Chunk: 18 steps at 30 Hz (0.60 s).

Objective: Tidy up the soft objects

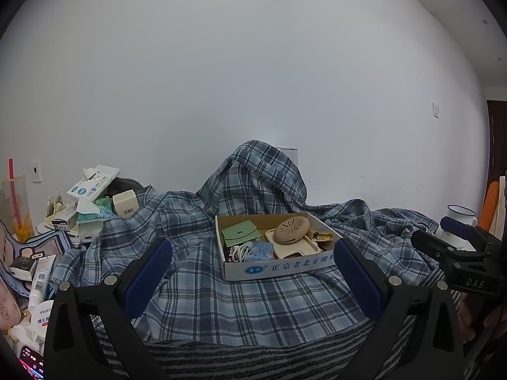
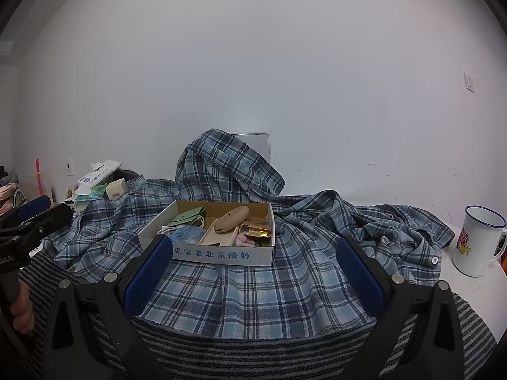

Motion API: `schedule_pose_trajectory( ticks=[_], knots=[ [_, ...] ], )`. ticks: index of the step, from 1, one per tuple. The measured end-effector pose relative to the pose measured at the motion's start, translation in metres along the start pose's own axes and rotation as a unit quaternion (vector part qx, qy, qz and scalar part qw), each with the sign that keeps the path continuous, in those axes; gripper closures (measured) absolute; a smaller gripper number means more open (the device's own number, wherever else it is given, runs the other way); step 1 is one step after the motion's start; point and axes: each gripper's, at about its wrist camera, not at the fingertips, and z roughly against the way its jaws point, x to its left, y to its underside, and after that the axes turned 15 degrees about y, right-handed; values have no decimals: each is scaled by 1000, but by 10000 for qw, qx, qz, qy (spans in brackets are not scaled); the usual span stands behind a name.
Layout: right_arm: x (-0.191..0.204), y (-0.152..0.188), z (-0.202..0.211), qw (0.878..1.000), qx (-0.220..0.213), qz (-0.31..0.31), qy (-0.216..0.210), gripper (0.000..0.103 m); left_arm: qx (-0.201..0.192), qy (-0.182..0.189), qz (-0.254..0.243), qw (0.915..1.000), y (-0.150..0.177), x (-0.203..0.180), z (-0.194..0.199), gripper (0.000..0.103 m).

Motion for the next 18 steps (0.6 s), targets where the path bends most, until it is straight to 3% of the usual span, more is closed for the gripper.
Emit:
schedule_pose_trajectory(
  ticks=[18],
  knots=[
    [1, 0, -1, 10000, 25, -12, 19, 0, -1, -6, 26, 10000, 1, 0, 0, 0]
  ],
)
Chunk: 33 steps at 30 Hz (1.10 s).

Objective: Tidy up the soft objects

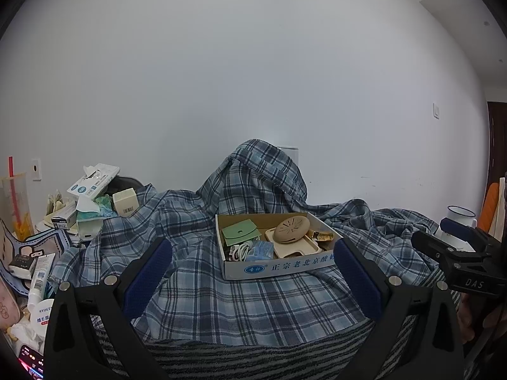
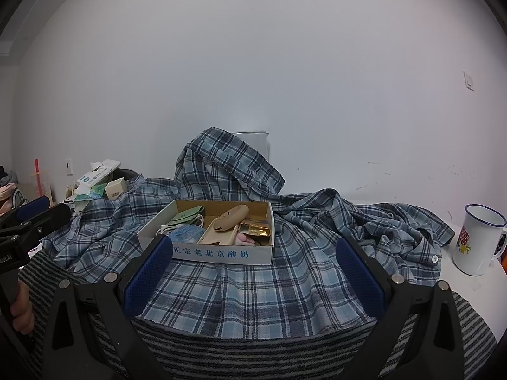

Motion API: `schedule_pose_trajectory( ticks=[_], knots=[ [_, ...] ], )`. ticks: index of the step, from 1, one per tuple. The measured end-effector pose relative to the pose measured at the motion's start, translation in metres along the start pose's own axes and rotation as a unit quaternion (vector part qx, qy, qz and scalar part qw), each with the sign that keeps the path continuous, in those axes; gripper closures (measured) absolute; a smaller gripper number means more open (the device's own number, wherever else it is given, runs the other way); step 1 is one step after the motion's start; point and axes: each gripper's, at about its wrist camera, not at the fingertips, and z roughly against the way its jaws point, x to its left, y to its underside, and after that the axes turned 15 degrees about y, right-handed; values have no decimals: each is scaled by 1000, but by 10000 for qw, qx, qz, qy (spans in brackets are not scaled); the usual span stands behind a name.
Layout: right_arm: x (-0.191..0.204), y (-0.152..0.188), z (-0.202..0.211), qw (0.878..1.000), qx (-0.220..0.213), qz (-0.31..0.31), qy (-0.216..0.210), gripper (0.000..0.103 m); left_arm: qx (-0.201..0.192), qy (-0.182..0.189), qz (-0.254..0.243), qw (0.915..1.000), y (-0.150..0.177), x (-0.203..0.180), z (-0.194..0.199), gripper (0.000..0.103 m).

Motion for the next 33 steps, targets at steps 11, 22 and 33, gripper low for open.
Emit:
schedule_pose_trajectory(
  ticks=[11, 22, 33],
  knots=[
    [0, 0, 0, 10000, 0, -3, 1, 0, 2, -22, 13, 10000, 1, 0, 0, 0],
    [1, 0, 0, 10000, 10, -2, 11, 0, -2, -44, 27, 10000, 2, -1, 0, 0],
    [1, 0, 0, 10000, 11, -3, 11, 0, 2, -48, 30, 10000, 1, 0, 0, 0]
  ],
)
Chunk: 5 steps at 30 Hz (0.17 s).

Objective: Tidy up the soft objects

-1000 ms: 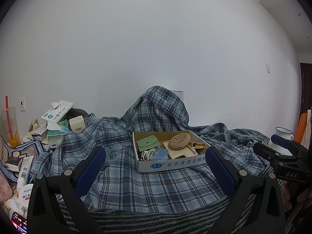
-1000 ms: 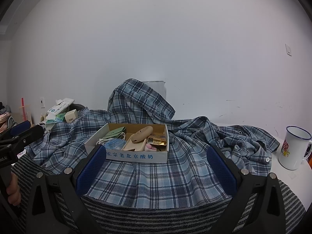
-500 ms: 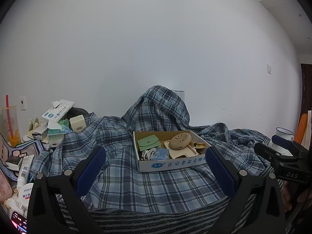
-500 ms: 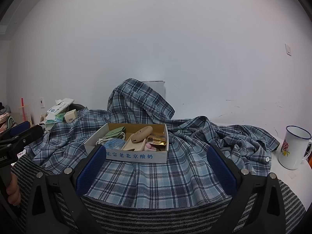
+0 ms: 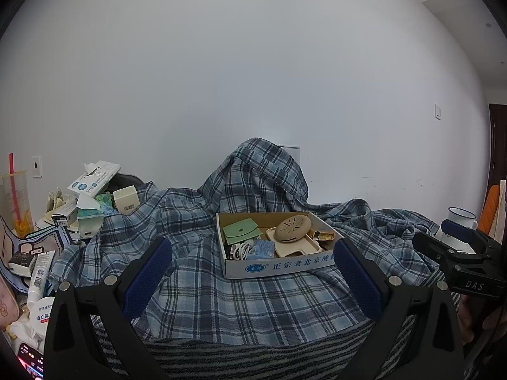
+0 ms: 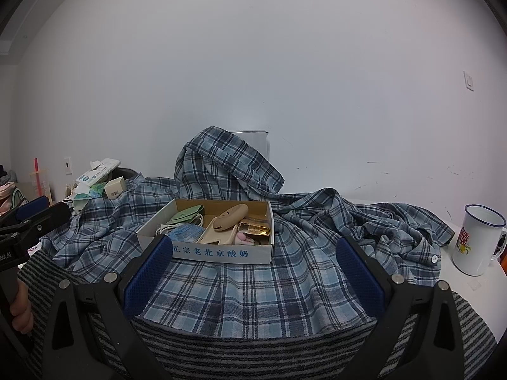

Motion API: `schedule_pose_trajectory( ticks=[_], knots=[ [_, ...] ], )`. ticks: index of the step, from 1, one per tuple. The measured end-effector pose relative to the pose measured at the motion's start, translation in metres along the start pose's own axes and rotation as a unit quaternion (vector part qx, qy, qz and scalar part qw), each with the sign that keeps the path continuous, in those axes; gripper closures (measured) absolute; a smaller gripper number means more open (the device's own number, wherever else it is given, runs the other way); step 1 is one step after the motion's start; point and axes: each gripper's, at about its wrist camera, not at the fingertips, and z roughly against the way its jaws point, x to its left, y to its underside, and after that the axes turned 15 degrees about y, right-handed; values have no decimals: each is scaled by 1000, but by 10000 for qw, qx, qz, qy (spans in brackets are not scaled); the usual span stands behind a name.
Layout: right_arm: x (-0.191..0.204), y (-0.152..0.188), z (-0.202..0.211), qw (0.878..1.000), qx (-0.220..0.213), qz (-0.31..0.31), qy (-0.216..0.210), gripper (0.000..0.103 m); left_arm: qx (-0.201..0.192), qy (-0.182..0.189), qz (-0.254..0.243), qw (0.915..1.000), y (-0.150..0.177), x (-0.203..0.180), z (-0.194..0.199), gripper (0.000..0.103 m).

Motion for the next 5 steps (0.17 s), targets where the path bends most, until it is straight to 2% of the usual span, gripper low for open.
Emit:
schedule_pose_trajectory(
  ticks=[5],
  knots=[
    [0, 0, 0, 10000, 1, 1, -1, 0, 1, -1, 1, 10000, 0, 0, 0, 0]
  ],
)
